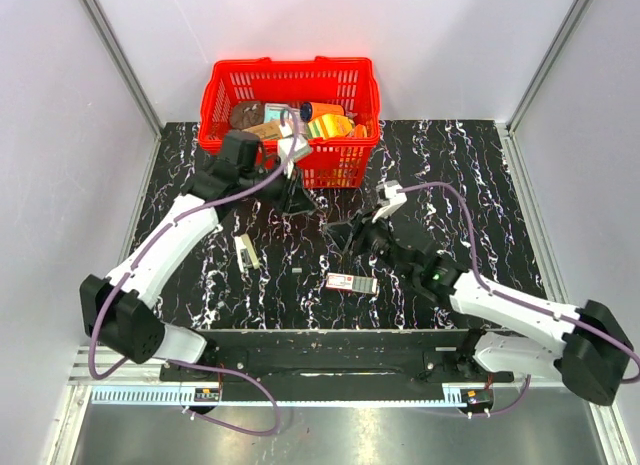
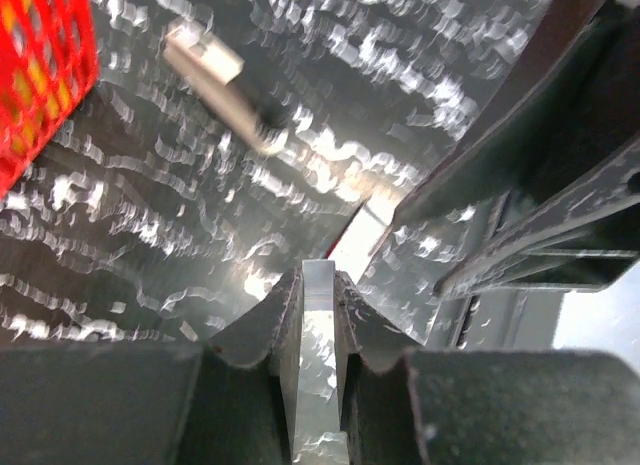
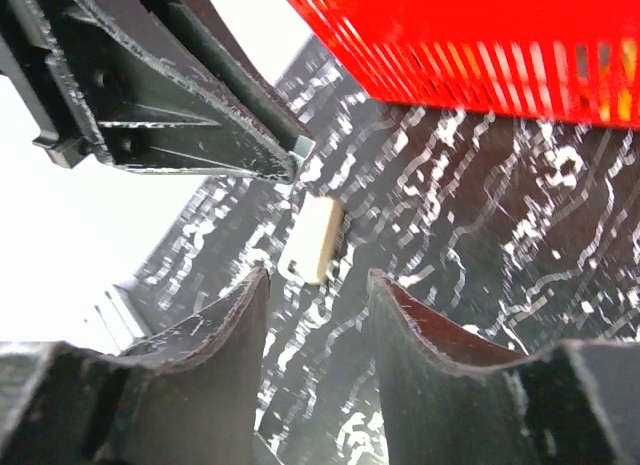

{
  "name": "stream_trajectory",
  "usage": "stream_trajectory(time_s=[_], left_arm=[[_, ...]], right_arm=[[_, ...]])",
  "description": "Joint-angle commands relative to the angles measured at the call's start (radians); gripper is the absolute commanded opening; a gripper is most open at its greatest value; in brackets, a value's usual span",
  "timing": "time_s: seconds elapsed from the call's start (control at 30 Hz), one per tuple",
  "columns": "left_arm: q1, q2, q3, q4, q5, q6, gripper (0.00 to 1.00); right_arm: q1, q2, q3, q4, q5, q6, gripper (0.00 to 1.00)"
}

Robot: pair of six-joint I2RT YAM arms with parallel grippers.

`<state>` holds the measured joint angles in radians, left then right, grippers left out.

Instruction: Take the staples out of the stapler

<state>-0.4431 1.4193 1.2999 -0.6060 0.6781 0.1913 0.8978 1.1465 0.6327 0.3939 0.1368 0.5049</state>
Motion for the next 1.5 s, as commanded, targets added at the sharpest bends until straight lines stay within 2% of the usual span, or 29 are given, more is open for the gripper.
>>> stream_trajectory(time_s=[0.0,0.03,0.17,0.23,0.5,0.8,1.47], left_arm=[[0.021,-0.039,0.104,0.254,0.279,-0.407,0.00],[0.029,-0.036,0.092,0.347,0.326,-0.567,0.00],[0.069,-0.059,-0.095,1.014,0.422,-1.158,0.00],[0.076,-0.080,-0.161,1.170,0.419,-1.300,0.00],[0.078,-0.161,-0.293,1.206,0.399,-1.340,0.00],[0.076,-0.200,-0.344,1.198,0.399,-1.342,0.00],[0.076,-0.224,-0.341,1.180,0.408,-1.334,0.00]], right_arm=[[0.009,-0.100,0.084,-0.036,-0.028,0.043,0.52],[0.009,-0.114,0.090,-0.035,-0.029,0.052,0.52],[0.009,-0.175,0.110,-0.009,-0.066,0.070,0.54],[0.009,-0.198,0.120,0.000,-0.088,0.084,0.54],[0.009,-0.196,0.145,0.054,-0.134,0.124,0.54],[0.007,-0.145,0.177,0.118,-0.170,0.129,0.53],[-0.045,-0.073,0.183,0.209,-0.252,0.219,0.46]])
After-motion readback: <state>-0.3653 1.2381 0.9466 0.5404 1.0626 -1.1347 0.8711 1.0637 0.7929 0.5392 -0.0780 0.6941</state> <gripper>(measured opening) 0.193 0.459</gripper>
